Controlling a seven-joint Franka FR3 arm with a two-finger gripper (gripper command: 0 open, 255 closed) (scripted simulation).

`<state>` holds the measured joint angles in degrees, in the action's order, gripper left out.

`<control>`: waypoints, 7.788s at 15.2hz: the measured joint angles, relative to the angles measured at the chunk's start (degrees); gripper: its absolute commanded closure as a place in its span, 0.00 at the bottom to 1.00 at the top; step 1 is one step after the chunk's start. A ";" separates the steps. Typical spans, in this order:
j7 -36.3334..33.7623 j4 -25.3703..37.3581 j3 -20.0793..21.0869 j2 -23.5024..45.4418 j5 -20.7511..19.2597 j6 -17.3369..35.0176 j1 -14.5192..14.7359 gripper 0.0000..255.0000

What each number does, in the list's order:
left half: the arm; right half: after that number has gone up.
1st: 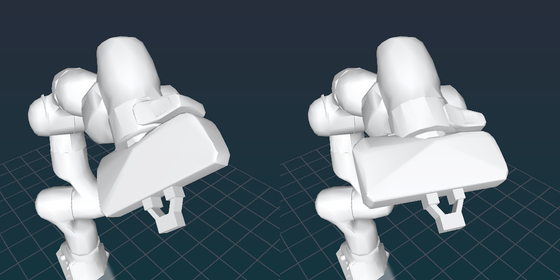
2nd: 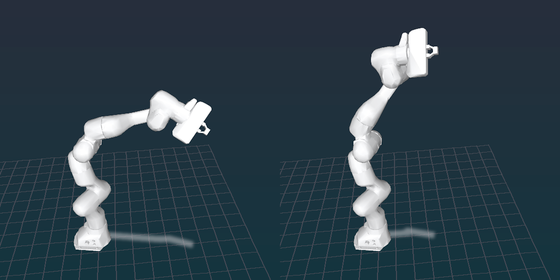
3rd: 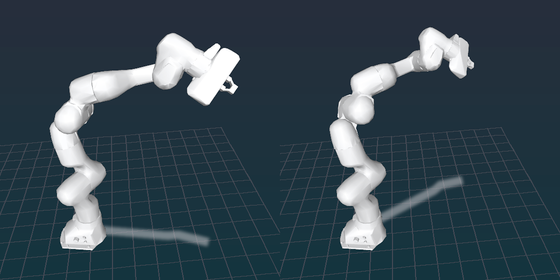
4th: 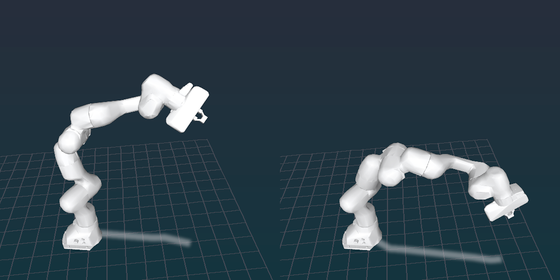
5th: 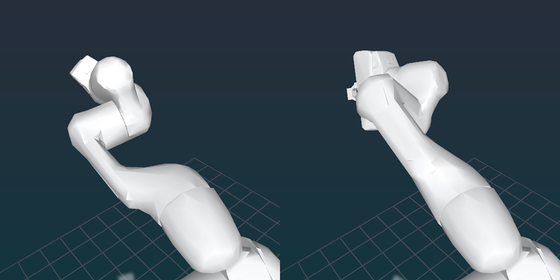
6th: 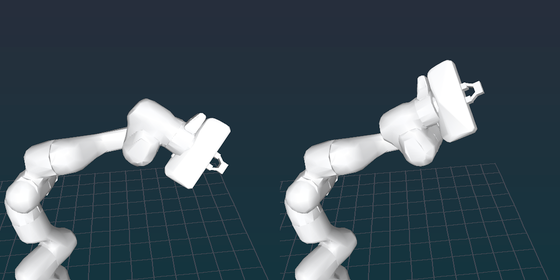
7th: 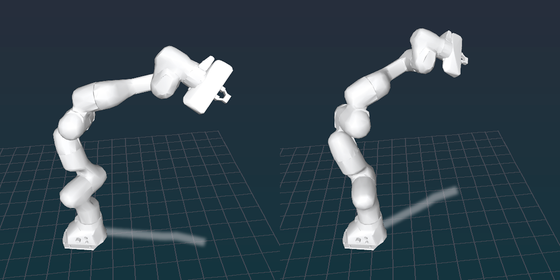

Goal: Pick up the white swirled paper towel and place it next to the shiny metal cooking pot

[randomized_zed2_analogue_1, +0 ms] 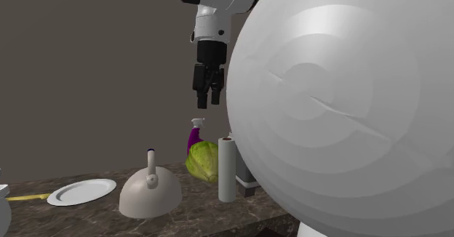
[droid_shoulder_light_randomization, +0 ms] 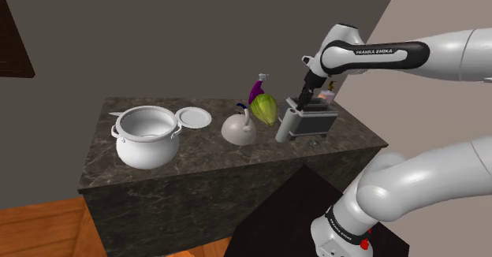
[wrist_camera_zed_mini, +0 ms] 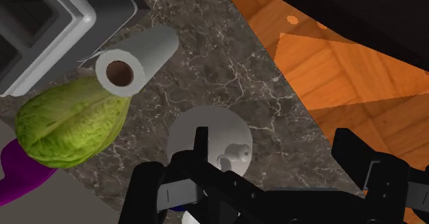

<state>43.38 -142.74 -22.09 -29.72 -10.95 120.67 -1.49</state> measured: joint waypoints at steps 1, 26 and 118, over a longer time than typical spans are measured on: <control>2.24 1.07 -1.44 2.10 0.21 1.05 0.41 0.00; 43.34 16.12 -13.76 40.79 24.44 18.04 2.53 0.00; -1.12 41.86 5.01 24.52 9.20 -20.24 18.85 1.00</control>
<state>42.26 -100.88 -17.09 -5.20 -1.75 100.43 17.36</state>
